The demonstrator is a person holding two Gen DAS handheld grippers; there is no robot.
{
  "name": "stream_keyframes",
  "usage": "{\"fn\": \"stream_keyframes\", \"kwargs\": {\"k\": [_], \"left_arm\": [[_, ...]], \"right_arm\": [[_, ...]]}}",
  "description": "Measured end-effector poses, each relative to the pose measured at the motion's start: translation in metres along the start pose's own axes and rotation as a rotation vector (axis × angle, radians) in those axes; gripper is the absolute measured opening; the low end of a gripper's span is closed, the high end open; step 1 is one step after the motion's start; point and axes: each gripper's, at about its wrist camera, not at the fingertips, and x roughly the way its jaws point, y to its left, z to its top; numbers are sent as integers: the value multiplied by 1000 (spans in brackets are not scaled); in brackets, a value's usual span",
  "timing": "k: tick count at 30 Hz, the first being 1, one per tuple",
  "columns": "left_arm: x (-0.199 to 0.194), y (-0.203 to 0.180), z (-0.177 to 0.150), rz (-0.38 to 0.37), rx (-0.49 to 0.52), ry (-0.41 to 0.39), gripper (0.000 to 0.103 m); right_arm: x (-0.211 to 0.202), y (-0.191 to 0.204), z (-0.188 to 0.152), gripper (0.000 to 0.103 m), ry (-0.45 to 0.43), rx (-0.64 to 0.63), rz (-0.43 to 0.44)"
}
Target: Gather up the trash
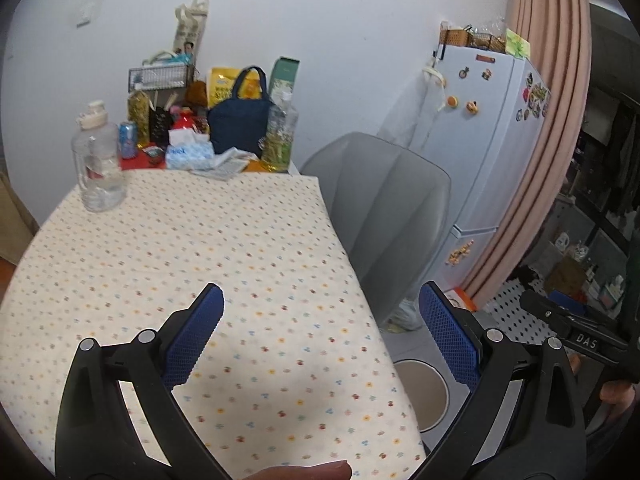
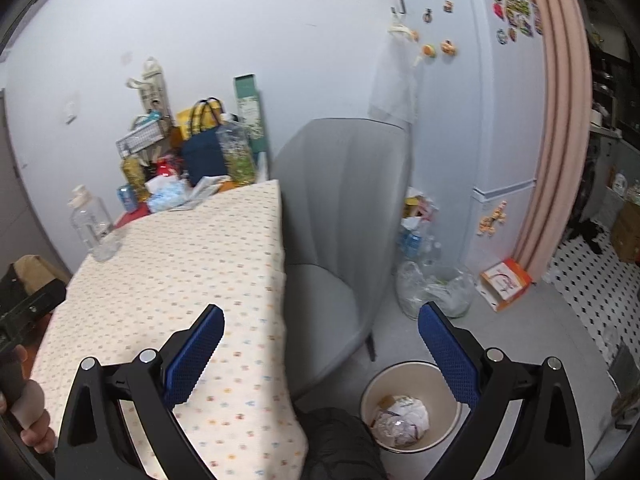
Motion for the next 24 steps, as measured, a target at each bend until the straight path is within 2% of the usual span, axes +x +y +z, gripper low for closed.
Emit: {"fn": "stream_keyframes", "kwargs": {"k": [10,24], "left_arm": [[-34,5,1,26,20,-50,97],[-57,18,-4,62,-9,-77,97]], "right_arm": [[-26,24,-3,95,-33,-58,16],[-43,30,-4,95,-63,-79,51]]}}
